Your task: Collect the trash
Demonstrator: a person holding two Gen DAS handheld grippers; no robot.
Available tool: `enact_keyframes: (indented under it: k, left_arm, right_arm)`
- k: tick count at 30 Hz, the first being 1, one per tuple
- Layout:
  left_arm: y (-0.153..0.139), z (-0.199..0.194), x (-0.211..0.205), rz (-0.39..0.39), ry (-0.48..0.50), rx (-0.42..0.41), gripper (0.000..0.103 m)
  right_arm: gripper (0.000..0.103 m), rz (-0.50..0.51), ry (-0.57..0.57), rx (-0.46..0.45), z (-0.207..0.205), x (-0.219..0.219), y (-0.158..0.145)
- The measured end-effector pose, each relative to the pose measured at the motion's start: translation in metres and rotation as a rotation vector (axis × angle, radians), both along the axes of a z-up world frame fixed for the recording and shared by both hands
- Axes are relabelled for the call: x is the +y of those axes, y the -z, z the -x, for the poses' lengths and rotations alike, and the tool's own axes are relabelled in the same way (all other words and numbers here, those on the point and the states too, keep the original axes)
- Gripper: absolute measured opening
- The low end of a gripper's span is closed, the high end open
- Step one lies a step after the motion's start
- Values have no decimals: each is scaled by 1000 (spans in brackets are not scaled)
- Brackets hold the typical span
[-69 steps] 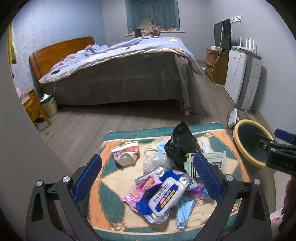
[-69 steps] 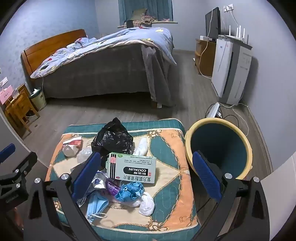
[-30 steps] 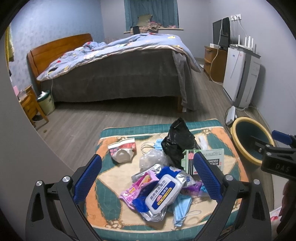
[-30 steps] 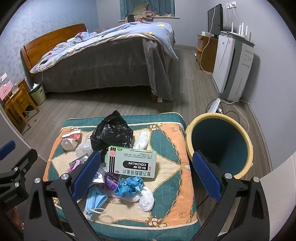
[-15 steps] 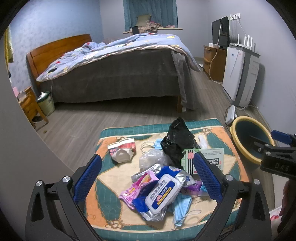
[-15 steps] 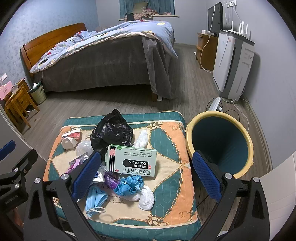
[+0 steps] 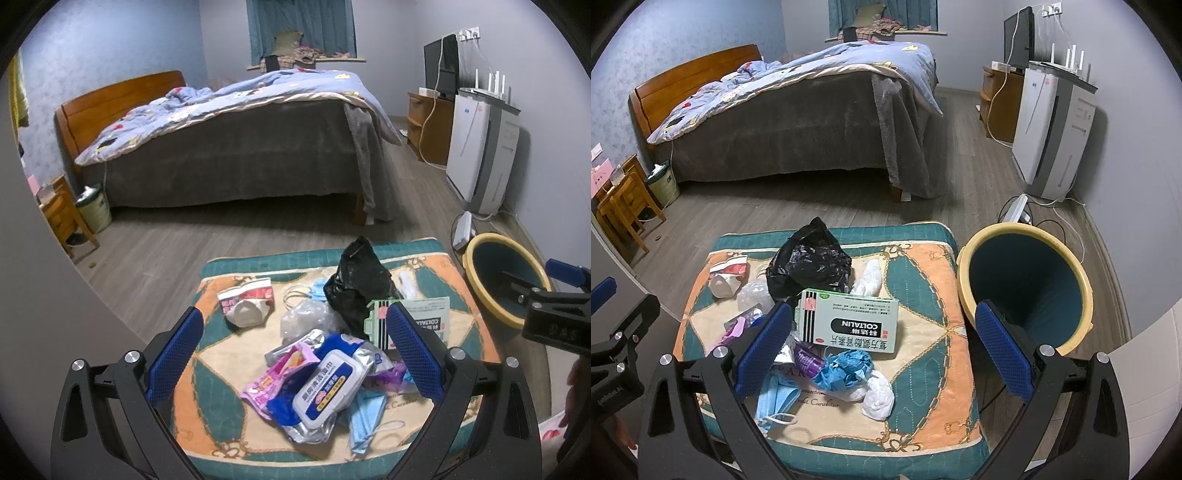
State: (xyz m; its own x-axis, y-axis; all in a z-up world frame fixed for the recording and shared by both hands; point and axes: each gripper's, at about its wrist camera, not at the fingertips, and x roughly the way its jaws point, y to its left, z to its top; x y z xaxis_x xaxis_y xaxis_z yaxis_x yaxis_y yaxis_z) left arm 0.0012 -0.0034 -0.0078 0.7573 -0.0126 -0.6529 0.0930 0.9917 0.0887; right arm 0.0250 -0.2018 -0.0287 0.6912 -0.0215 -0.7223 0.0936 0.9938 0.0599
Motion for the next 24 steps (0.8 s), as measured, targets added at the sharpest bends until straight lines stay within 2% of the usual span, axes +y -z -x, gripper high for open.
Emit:
enact_keyframes:
  k: [4, 8, 11, 14, 18, 21, 23, 24]
  left_arm:
    - [-4, 0, 6, 68, 52, -3, 98]
    - [1, -4, 7, 25, 15, 0, 98]
    - [12, -11, 8, 33, 11, 38, 98]
    - [30, -17, 7, 23, 11, 81, 98]
    - [63, -22, 3, 55, 23, 166, 98]
    - [85, -24, -7, 34, 68, 224, 95]
    - [98, -23, -18, -1, 113, 251, 91]
    - [103, -23, -22, -12, 129, 262, 89]
  right_arm:
    - [97, 17, 32, 14, -1, -5, 4]
    - [97, 0, 23, 73, -8, -6, 20]
    - [97, -4, 24, 150, -16, -4, 36]
    - [97, -79, 22, 209, -26, -9, 50]
    - [97, -60, 16, 252, -35, -10, 62]
    - [97, -93, 22, 281, -39, -14, 73]
    - [83, -127, 12, 316, -43, -12, 86]
    - [81, -139, 4, 333, -44, -10, 91]
